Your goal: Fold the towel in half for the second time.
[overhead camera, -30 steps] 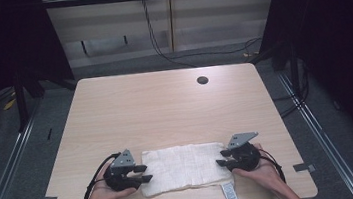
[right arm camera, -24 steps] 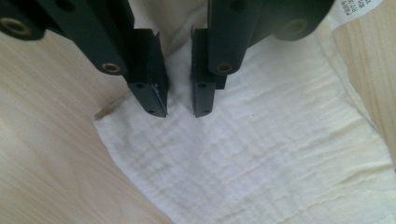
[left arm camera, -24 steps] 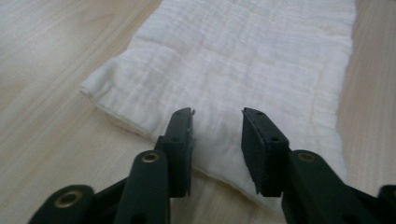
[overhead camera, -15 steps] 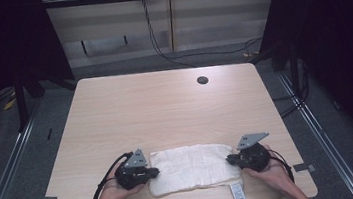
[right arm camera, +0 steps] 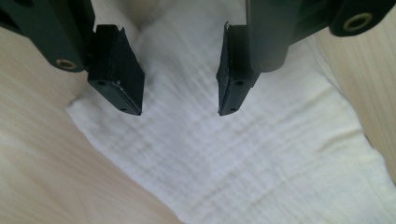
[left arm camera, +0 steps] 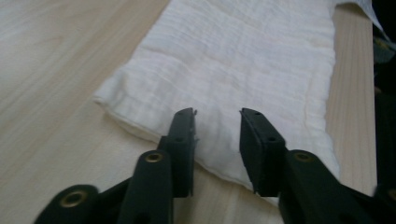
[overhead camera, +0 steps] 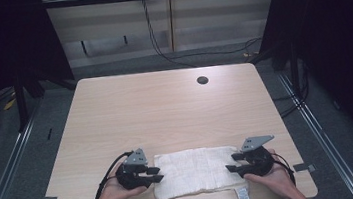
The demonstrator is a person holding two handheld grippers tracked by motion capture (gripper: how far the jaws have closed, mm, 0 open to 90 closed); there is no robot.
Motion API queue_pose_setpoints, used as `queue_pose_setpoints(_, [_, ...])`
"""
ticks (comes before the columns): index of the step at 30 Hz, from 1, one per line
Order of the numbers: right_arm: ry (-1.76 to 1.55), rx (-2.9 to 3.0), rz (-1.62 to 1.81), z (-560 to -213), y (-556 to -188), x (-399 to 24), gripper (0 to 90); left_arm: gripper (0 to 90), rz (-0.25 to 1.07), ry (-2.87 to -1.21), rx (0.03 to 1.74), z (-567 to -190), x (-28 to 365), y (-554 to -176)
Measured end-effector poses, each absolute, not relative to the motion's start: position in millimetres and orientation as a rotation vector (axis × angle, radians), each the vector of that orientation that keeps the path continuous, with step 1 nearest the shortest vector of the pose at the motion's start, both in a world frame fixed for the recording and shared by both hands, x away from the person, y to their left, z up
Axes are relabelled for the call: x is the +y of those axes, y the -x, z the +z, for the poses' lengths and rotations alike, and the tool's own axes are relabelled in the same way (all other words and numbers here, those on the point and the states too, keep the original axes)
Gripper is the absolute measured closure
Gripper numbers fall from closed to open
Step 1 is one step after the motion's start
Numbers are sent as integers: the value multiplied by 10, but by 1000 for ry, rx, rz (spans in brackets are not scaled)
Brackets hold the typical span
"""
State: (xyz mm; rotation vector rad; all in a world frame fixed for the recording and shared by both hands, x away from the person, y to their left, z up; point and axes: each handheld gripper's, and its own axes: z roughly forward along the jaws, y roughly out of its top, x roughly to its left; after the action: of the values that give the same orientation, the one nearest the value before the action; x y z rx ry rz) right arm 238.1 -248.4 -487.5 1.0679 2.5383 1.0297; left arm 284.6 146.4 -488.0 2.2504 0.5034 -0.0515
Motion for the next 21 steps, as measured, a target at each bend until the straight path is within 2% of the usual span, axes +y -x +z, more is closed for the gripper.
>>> queue_pose_setpoints(5, [-1055,2524,1093,-4792,-2421,-2352,468,571,-36,-2230,557,-4779,1564,-2940])
queue_pose_setpoints(9, [-976,2574,1152,-4706,-2412,-2066,465,512,14,-2194,607,-4718,1620,-3017])
queue_pose_setpoints(16, [-855,2691,1189,-4614,-2371,-1600,507,500,48,-2215,614,-4666,1558,-3189])
queue_pose_setpoints(21, [-763,2733,1197,-4499,-2418,-1244,547,494,67,-2178,606,-4495,1371,-3343])
